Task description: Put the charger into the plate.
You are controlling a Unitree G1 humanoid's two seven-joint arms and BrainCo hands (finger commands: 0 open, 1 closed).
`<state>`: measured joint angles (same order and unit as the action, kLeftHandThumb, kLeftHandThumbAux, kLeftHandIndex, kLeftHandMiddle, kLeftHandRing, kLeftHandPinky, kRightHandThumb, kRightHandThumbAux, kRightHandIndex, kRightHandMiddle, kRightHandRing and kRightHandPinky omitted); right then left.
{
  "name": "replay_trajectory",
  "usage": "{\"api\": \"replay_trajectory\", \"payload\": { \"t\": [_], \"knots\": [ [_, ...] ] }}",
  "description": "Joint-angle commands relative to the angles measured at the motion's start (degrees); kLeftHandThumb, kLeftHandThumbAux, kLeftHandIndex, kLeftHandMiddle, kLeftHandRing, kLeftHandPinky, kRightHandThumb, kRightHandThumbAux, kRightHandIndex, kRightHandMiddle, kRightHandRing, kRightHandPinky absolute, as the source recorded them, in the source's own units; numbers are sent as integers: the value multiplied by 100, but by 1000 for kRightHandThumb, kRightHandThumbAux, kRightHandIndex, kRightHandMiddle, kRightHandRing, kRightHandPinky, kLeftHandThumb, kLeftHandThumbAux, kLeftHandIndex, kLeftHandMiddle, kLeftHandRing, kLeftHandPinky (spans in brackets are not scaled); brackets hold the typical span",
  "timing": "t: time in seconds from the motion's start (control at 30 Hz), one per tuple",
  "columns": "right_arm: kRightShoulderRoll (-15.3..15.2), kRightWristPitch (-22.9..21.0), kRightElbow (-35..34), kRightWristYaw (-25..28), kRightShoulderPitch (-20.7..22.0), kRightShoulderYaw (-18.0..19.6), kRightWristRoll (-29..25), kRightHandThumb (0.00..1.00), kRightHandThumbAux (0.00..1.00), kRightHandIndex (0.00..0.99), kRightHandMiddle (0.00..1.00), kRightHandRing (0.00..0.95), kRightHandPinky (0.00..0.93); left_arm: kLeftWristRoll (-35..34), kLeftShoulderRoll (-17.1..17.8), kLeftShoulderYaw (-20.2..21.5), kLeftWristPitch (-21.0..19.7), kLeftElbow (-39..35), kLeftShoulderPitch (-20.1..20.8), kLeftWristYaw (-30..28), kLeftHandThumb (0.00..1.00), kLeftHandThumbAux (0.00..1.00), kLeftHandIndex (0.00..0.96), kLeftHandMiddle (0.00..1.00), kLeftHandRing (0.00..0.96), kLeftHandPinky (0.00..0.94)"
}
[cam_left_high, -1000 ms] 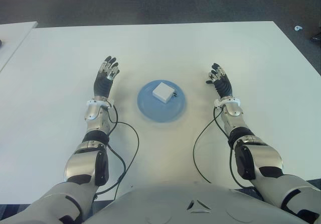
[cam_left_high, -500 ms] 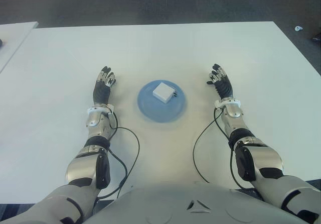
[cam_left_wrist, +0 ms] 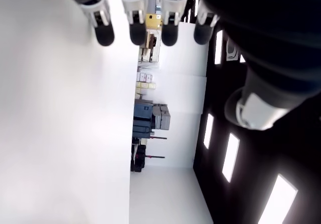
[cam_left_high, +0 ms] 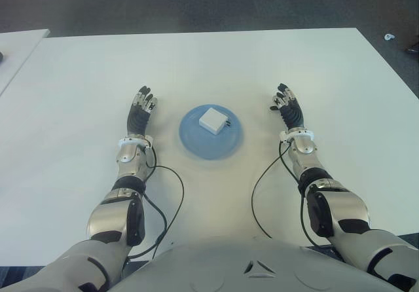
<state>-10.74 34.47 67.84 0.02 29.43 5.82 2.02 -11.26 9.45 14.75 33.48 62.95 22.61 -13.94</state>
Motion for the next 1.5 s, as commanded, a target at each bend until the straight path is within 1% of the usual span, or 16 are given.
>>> {"api": "replay_trajectory", "payload": {
  "t": [0.03, 0.27, 0.37, 0.5, 0.67, 0.77, 0.97, 1.13, 1.33, 1.5],
  "knots": [
    [111, -317, 211, -21, -325, -32, 44, 0, 464, 0, 76, 67, 57, 201, -16, -137, -532, 132, -123, 194, 40, 591, 0, 11, 0, 3],
    [134, -366, 201, -77, -298, -50, 48, 0, 461, 0, 72, 62, 51, 488, 94, -360, -984, -58, -102, 422, 35, 553, 0, 1, 0, 0],
    [142, -381, 201, -90, -289, -59, 52, 0, 461, 0, 70, 61, 52, 573, 142, -446, -1155, -144, -113, 428, 41, 536, 0, 0, 0, 0],
    [167, -410, 200, -101, -272, -62, 42, 0, 462, 0, 70, 62, 53, 737, 266, -641, -1496, -268, -104, 350, 53, 517, 0, 0, 0, 0],
    [183, -434, 186, -94, -260, -60, 31, 0, 463, 0, 71, 62, 54, 834, 353, -768, -1654, -364, -71, 338, 75, 502, 0, 0, 0, 0],
    [181, -440, 171, -70, -264, -50, 16, 0, 464, 0, 72, 64, 57, 879, 366, -839, -1633, -367, -48, 389, 86, 495, 0, 0, 0, 0],
    [174, -485, 81, -24, -293, -34, -19, 0, 480, 0, 79, 72, 66, 972, 339, -900, -1443, -302, -4, 464, 101, 482, 0, 0, 0, 0],
    [133, -528, -14, 47, -351, -3, -65, 0, 506, 0, 76, 70, 61, 952, 251, -905, -1304, -277, 4, 495, 111, 499, 0, 0, 0, 0],
    [111, -599, -154, 99, -445, 31, -111, 0, 532, 0, 66, 59, 54, 953, 161, -925, -1018, -290, -45, 553, 111, 522, 0, 0, 0, 0],
    [100, -632, -266, 106, -539, 71, -156, 0, 533, 0, 59, 52, 53, 948, 99, -941, -934, -316, -58, 615, 109, 529, 0, 0, 0, 0]
  ]
}}
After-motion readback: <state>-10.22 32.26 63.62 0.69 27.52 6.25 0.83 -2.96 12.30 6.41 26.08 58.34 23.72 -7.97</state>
